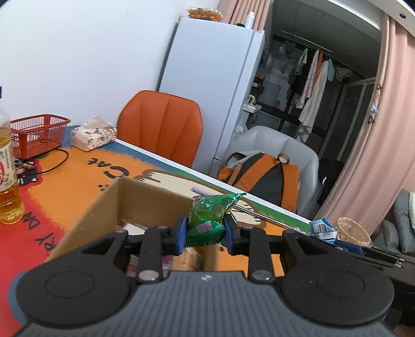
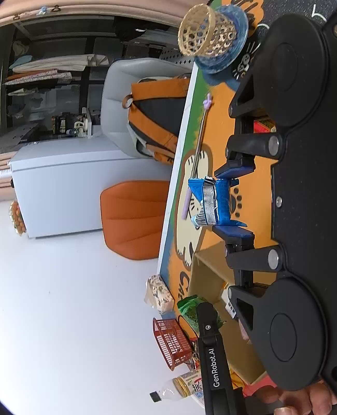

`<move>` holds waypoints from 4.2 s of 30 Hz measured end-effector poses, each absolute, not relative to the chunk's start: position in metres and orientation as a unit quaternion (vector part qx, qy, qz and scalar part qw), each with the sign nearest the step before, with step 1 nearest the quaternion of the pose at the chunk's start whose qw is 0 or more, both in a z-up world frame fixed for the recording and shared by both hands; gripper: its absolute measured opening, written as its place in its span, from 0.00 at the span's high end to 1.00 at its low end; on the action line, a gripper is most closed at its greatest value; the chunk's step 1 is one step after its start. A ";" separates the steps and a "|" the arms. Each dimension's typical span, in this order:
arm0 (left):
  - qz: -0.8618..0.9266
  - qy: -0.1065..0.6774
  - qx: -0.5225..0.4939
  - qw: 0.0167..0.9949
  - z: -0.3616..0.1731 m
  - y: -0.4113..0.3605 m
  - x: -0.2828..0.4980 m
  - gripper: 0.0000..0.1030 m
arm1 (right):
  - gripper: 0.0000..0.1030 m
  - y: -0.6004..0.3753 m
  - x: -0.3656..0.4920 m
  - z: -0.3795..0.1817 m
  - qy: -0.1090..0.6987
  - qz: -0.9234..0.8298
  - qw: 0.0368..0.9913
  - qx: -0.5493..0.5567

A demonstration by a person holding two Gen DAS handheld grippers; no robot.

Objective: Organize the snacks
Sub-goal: 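Carry both snacks over the box and open both grippers to drop them, then move the left tool to the red candy bar while the right moves to the blue-wrapped candy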

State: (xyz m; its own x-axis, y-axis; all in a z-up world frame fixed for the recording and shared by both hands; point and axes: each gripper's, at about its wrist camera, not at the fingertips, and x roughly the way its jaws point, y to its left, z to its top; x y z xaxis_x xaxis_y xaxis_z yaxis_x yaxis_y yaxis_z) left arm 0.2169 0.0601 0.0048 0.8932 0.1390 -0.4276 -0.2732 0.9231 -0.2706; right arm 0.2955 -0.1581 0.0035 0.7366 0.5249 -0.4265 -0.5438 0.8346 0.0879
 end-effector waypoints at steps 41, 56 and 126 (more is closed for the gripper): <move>0.152 0.229 -0.214 0.937 -0.021 0.151 0.226 0.68 | 0.62 -0.057 0.318 0.002 0.237 0.351 0.905 -0.029; 0.158 0.225 -0.216 0.937 -0.019 0.147 0.215 0.57 | 0.46 -0.069 0.312 0.000 0.244 0.348 0.905 -0.014; 0.022 0.312 -0.128 0.941 -0.024 -0.036 0.289 0.24 | 0.29 -0.272 0.373 -0.050 0.336 0.246 0.905 0.086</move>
State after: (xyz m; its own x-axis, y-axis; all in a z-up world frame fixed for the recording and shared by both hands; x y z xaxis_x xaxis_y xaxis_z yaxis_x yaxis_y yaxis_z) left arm 0.2886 -0.0357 -0.0243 0.8046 -0.0384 -0.5926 -0.1212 0.9663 -0.2271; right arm 0.3732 -0.2720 -0.0496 0.6537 0.5022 -0.5662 -0.3869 0.8647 0.3203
